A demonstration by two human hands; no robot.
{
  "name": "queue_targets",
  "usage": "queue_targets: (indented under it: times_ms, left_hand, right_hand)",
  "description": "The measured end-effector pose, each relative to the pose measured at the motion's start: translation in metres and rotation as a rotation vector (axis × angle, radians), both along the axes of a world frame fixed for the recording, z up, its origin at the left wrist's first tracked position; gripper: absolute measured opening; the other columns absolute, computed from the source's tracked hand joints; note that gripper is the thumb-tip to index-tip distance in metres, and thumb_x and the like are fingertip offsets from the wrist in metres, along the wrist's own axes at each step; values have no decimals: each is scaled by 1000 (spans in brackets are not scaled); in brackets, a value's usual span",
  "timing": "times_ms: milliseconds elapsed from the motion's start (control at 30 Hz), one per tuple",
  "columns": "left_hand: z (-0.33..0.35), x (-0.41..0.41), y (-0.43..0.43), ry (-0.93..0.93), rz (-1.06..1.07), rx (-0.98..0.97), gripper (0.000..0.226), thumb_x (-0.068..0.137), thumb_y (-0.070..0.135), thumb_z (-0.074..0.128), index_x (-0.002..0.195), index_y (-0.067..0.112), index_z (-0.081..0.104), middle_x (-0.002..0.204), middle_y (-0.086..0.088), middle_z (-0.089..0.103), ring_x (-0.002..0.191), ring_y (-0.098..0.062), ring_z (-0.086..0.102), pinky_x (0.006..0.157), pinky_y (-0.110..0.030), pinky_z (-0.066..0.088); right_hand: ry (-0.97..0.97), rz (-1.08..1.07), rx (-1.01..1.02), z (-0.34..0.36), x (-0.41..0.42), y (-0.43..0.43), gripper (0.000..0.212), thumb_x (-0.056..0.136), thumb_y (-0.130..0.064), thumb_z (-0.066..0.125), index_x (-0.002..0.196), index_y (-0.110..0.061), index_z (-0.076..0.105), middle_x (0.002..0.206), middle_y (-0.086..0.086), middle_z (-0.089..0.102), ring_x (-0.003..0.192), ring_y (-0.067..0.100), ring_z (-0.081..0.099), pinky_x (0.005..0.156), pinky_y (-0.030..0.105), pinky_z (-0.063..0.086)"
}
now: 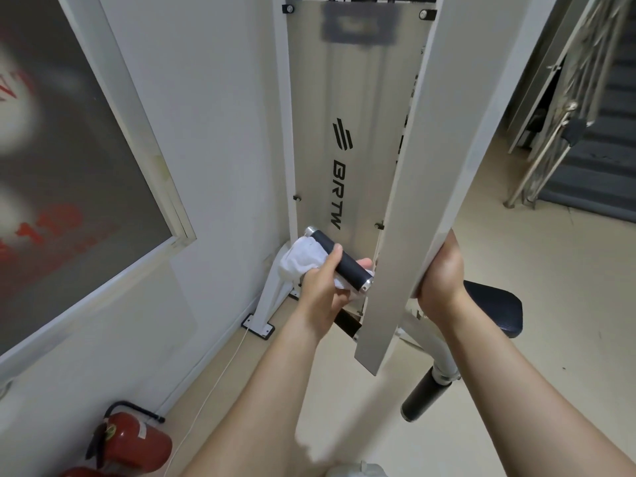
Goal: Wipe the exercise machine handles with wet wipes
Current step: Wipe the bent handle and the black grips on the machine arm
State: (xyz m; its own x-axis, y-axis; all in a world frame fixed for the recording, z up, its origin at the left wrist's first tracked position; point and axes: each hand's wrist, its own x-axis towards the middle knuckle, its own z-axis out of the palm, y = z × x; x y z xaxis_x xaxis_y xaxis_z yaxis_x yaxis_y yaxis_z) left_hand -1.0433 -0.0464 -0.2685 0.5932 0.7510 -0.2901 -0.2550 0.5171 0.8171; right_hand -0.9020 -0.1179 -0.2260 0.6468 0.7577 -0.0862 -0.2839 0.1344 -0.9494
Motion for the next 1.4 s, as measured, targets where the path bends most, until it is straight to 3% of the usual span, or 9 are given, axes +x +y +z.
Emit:
queue_targets:
  times_ms: [333,700,733,767,800,967,1133,1267,1400]
  left_hand:
    - [-6,-37,13,517,-94,125,32,96,24,51,95,1,73,85,-11,73,73,-23,61,60,-28,51]
    - [77,-40,35,920,-312,848,31,79,29,85,70,15,60,64,0,52,56,-9,55,53,-21,35]
    - [84,-38,35,923,-309,864,28,77,29,87,84,11,66,78,17,39,67,-2,35,57,-23,38]
    - [85,-39,37,886,-274,840,37,75,27,88,99,8,68,104,18,33,105,-27,62,60,-26,44]
    - [83,-42,39,799,-203,770,38,74,23,89,103,11,67,86,16,54,73,-21,68,63,-29,52]
    - [49,-44,24,396,356,627,28,85,10,74,109,23,67,108,5,72,104,-13,70,93,-43,60]
    - [32,-6,8,301,477,600,26,81,30,80,104,19,76,93,6,77,87,-6,71,77,-21,56]
    - [21,-4,21,357,609,624,13,87,21,79,100,20,80,98,12,74,92,3,69,85,-17,53]
    - [13,-1,24,520,646,856,11,91,24,75,100,22,81,101,12,55,98,-9,56,82,-7,40]
  right_hand:
    - [93,120,54,2,4,-7,55,83,-45,48,103,3,66,98,30,65,89,41,64,84,49,53]
    - [-192,678,-221,-11,75,77,55,95,-24,68,146,-14,48,127,14,64,114,38,54,95,49,52]
    - [-272,773,-254,-13,78,91,55,88,-24,76,137,-8,55,120,19,65,109,40,54,91,46,52]
    - [-356,853,-262,-5,71,95,44,83,-22,81,122,-8,65,108,20,66,97,38,58,83,40,53]
    - [-427,905,-280,8,56,96,29,80,-19,83,105,-10,72,97,18,68,84,32,62,75,34,53]
    - [-536,876,-226,26,23,95,16,78,-4,82,86,-7,68,71,15,71,54,19,66,52,26,57]
    - [-342,842,-118,16,16,87,11,77,-7,76,88,-6,73,86,16,77,79,24,75,71,28,60]
    - [-196,974,-89,14,36,58,41,91,-11,64,132,-4,61,133,15,65,125,31,62,99,35,53]
    - [-20,528,-1,-6,38,22,53,78,-37,67,114,2,62,107,19,68,96,36,65,83,44,52]
